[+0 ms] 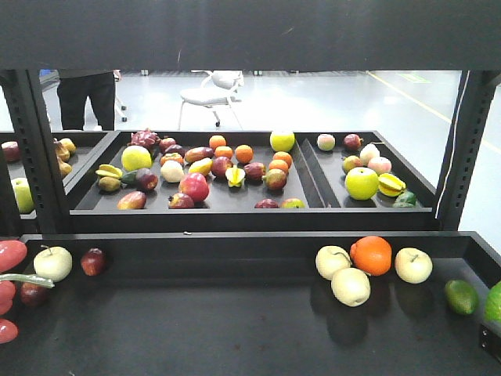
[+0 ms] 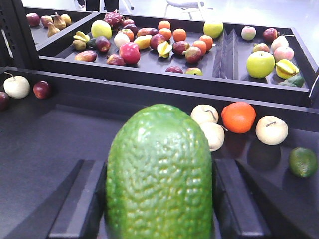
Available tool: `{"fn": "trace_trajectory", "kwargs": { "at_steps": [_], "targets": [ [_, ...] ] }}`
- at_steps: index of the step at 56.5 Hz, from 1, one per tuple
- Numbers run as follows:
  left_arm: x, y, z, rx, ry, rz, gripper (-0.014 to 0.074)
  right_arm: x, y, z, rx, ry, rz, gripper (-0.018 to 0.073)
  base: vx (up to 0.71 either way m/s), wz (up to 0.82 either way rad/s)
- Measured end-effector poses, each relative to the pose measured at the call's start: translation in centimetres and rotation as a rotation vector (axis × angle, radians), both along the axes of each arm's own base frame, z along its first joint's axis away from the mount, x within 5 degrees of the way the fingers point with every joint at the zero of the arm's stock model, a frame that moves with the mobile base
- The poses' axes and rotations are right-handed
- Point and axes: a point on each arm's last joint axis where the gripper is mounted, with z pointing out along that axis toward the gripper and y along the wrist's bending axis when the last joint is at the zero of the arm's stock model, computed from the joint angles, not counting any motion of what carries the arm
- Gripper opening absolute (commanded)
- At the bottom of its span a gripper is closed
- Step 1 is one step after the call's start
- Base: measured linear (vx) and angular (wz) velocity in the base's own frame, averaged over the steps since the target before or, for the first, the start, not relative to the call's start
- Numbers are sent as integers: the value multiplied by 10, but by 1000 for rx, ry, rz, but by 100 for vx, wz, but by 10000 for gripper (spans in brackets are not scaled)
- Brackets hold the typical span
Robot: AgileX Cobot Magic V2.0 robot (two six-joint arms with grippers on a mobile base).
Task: Pick snacks and fruit into basket
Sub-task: 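Lift both held fruits up off the table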
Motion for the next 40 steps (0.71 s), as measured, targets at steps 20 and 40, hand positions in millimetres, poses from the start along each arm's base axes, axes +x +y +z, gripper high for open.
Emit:
{"fn": "trace_trajectory", "kwargs": {
  "at_steps": [20, 40],
  "targets": [
    [0, 0, 0, 0, -1, 0, 2, 0, 0, 0, 0, 0, 0, -9, -1, -5],
    [0, 0, 0, 0, -1, 0, 2, 0, 0, 0, -1, 0, 0, -9, -4, -14]
  ]
}}
